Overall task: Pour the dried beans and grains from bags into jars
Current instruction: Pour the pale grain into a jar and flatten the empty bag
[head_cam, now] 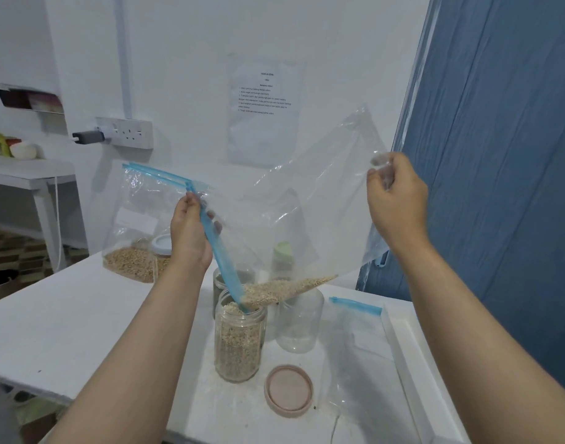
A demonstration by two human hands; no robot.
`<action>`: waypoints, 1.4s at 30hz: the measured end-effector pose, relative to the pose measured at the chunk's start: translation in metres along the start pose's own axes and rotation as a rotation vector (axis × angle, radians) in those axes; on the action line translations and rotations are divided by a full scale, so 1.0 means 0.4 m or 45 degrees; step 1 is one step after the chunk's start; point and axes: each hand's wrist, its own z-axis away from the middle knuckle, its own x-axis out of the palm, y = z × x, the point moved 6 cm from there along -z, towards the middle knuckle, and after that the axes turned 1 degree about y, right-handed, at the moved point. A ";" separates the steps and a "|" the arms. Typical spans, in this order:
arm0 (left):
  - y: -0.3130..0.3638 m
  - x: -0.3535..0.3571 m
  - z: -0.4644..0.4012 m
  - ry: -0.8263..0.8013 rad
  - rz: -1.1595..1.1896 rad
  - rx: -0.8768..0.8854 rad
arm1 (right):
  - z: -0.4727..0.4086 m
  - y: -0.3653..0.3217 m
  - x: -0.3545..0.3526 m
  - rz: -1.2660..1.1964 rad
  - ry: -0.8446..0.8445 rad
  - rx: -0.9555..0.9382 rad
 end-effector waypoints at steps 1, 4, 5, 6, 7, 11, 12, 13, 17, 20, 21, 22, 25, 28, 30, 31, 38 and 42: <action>0.002 0.000 0.001 -0.001 0.000 0.003 | 0.001 -0.001 0.002 0.007 -0.012 -0.006; 0.005 0.001 0.003 -0.005 0.003 0.000 | -0.002 -0.002 -0.002 -0.004 0.007 -0.006; 0.007 0.002 0.004 -0.009 0.003 0.001 | -0.003 -0.003 -0.002 -0.001 0.009 -0.009; 0.008 0.003 0.006 -0.011 0.006 -0.003 | -0.005 -0.004 -0.004 -0.004 0.021 -0.014; 0.008 0.005 0.008 -0.012 0.012 -0.012 | -0.007 -0.004 -0.008 -0.016 0.042 -0.015; 0.014 0.014 0.021 -0.035 0.046 -0.016 | -0.006 -0.006 -0.007 -0.014 0.043 -0.010; 0.015 0.015 0.024 -0.040 0.044 -0.012 | -0.007 -0.004 -0.008 -0.025 0.048 -0.007; 0.016 0.015 0.025 -0.043 0.044 -0.011 | -0.006 -0.004 -0.008 -0.028 0.048 -0.005; 0.019 0.010 0.029 -0.019 0.011 0.004 | -0.006 -0.011 -0.011 -0.038 0.058 -0.029; 0.031 0.023 0.039 -0.018 -0.089 0.078 | -0.005 -0.019 -0.007 -0.030 0.027 -0.047; 0.033 0.028 0.042 -0.019 -0.112 0.094 | -0.006 -0.019 -0.009 -0.042 0.038 -0.048; 0.035 0.032 0.044 -0.021 -0.127 0.102 | -0.005 -0.018 -0.009 -0.050 0.046 -0.046; 0.035 0.033 0.044 -0.022 -0.126 0.094 | 0.002 -0.014 -0.011 -0.053 0.072 -0.054; 0.034 0.028 0.047 -0.008 -0.094 0.087 | 0.008 -0.014 -0.011 -0.044 0.075 -0.052; 0.033 0.026 0.048 0.002 -0.078 0.072 | 0.009 -0.016 -0.018 -0.064 0.111 -0.063; 0.033 0.026 0.048 0.007 -0.072 0.066 | 0.008 -0.018 -0.022 -0.065 0.124 -0.069; 0.040 0.027 0.049 0.030 -0.064 0.064 | 0.009 -0.023 -0.019 -0.031 0.104 -0.073; 0.036 0.024 0.049 0.020 -0.069 0.050 | 0.015 -0.021 -0.023 -0.035 0.123 -0.073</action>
